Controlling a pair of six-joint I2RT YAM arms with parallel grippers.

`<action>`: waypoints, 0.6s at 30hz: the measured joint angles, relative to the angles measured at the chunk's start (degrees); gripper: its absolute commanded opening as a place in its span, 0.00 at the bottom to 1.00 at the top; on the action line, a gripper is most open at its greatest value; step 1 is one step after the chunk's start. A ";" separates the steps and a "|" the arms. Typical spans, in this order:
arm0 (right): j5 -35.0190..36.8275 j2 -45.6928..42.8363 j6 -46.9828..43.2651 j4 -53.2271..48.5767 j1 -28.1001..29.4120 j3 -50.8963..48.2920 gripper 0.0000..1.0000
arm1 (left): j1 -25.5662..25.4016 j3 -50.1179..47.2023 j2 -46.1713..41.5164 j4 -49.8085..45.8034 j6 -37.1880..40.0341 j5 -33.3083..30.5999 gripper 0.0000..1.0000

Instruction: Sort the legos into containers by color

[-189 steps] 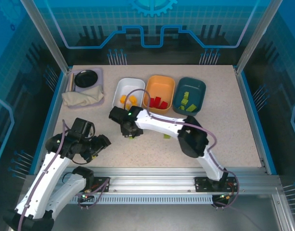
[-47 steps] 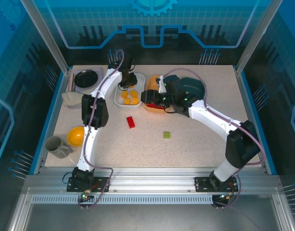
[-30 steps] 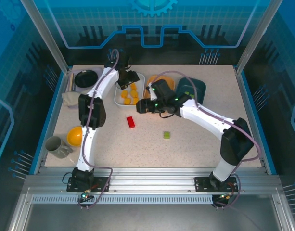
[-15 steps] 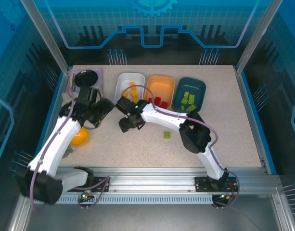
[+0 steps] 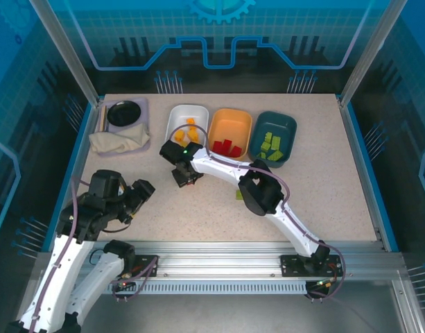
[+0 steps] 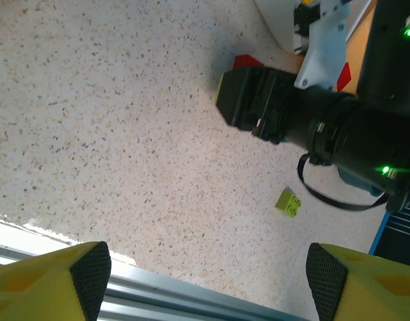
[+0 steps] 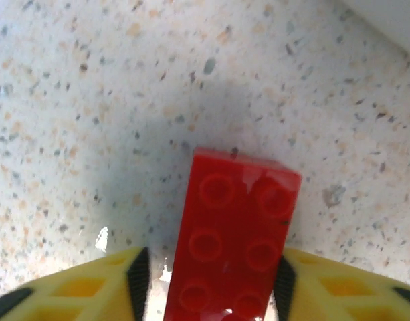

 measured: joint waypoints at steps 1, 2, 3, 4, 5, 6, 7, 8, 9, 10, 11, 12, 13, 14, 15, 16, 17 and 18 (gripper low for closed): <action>0.00 0.37 -0.20 -0.09 -0.26 0.52 0.37 | 0.00 -0.02 0.00 -0.20 0.00 0.33 0.80; 0.00 0.72 -0.24 -0.11 -0.55 0.87 0.33 | 0.00 -0.04 0.02 -0.24 0.00 0.52 0.80; -0.02 0.87 -0.31 -0.28 -0.72 1.29 0.30 | 0.00 -0.04 0.02 -0.22 0.00 0.83 0.80; 0.00 0.87 -0.33 -0.24 -0.83 1.42 0.29 | 0.00 -0.09 0.02 -0.17 0.02 1.03 0.80; 0.00 0.87 -0.17 -0.24 -0.96 1.44 0.28 | 0.00 -0.17 0.02 -0.15 0.02 1.40 0.80; 0.00 0.83 -0.02 -0.24 -0.98 1.42 0.27 | 0.00 -0.28 0.02 -0.02 0.07 1.73 0.80; 0.13 0.63 0.02 -0.13 -1.03 1.20 0.27 | 0.00 -0.33 0.11 0.15 0.11 2.12 0.80; 0.26 -0.13 0.04 0.11 -1.03 0.17 0.27 | 0.00 -0.35 0.26 0.57 0.22 2.80 0.80; 0.42 -1.49 0.07 0.26 -1.05 -1.60 0.28 | 0.00 -0.35 0.55 1.38 0.22 3.54 0.80; 0.44 -3.19 0.09 0.59 -1.09 -3.63 0.28 | -0.02 -0.35 1.01 2.43 0.24 4.33 0.80; 0.48 -5.46 0.17 0.72 -1.22 -6.05 0.28 | -0.07 -0.35 1.75 3.69 0.39 5.07 0.80; 0.48 -9.03 0.50 0.98 -1.51 -9.31 0.29 | -0.15 -0.31 2.86 5.20 0.70 5.81 0.80; 0.39 -12.04 0.72 1.11 -1.99 -11.45 0.29 | -0.37 -0.22 4.17 6.73 0.98 6.38 0.80; 0.35 -15.43 1.07 1.29 -2.82 -13.38 0.29 | -0.76 0.00 5.84 8.26 1.20 6.84 0.80; 0.15 -18.60 1.40 1.53 -4.02 -14.67 0.29 | -1.31 0.46 7.91 9.99 1.33 7.26 0.80; -0.04 -21.14 1.64 1.90 -5.46 -15.43 0.29 | -1.97 1.05 10.01 11.54 1.46 7.52 0.80; -0.11 -23.67 1.81 2.38 -7.63 -15.82 0.29 | -2.86 2.05 12.70 13.33 1.55 7.69 0.80; -0.13 -25.11 1.88 2.78 -9.70 -15.82 0.29 | -3.74 3.10 15.13 14.84 1.64 7.76 0.80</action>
